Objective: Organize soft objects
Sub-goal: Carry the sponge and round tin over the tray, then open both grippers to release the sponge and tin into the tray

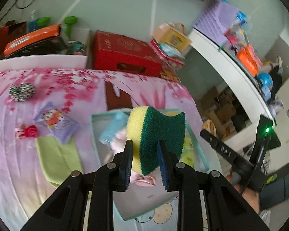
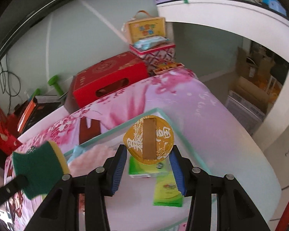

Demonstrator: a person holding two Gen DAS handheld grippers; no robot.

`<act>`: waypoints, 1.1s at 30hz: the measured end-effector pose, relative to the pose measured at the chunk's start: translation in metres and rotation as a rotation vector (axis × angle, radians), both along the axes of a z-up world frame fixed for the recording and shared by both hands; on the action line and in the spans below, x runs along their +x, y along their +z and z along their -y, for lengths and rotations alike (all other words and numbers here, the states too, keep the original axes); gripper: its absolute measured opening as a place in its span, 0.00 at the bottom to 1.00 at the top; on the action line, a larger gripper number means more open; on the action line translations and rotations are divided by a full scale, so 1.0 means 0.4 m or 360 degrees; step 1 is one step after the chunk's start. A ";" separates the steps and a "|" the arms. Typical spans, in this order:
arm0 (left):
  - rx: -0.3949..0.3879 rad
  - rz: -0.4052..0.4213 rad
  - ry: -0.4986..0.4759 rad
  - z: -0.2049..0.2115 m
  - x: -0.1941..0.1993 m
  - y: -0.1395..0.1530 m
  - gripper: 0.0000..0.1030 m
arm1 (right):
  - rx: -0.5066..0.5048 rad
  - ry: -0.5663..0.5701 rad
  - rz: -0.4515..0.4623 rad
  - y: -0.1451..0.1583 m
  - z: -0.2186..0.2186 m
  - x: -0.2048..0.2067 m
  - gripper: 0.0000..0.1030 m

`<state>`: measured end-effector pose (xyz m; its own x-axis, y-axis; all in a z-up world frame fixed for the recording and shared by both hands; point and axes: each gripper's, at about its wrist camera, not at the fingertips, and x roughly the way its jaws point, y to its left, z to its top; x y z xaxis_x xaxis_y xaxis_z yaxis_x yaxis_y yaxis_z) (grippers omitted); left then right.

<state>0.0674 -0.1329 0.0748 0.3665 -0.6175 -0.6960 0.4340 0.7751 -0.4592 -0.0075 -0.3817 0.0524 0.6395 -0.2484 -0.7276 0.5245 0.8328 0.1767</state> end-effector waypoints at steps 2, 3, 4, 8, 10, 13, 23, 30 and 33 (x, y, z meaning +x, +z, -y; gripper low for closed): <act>0.0026 0.0001 -0.0035 0.023 -0.011 -0.006 0.26 | 0.0013 -0.0003 -0.0007 -0.003 0.005 -0.004 0.47; 0.0042 -0.0003 -0.0054 0.037 -0.015 -0.011 0.26 | 0.0019 0.0000 -0.0018 -0.007 0.007 -0.002 0.47; 0.0063 -0.0009 -0.0073 0.053 -0.019 -0.020 0.26 | 0.0026 0.0012 -0.0038 -0.013 0.007 0.002 0.48; 0.0149 -0.0042 -0.0086 0.082 -0.019 -0.056 0.26 | 0.0032 0.0075 -0.0099 -0.037 -0.010 0.019 0.48; 0.0192 -0.0084 -0.0076 0.088 -0.011 -0.086 0.26 | 0.0029 0.0121 -0.0138 -0.050 -0.025 0.033 0.48; 0.0221 -0.0136 -0.0062 0.091 0.000 -0.118 0.26 | 0.0030 0.0160 -0.0188 -0.067 -0.042 0.047 0.48; 0.0240 -0.0220 -0.0028 0.088 0.020 -0.171 0.29 | 0.0017 0.0219 -0.0278 -0.089 -0.073 0.069 0.50; 0.0218 -0.0234 -0.0010 0.076 0.023 -0.148 0.42 | -0.0016 0.0189 -0.0286 -0.076 -0.079 0.068 0.66; 0.0192 -0.0227 -0.0006 0.069 0.020 -0.132 0.50 | -0.0027 0.0179 -0.0278 -0.068 -0.079 0.064 0.67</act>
<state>0.0754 -0.1607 0.0222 0.2568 -0.5275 -0.8098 0.3739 0.8269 -0.4200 0.0182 -0.3502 0.0252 0.5284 -0.1958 -0.8261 0.4493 0.8901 0.0764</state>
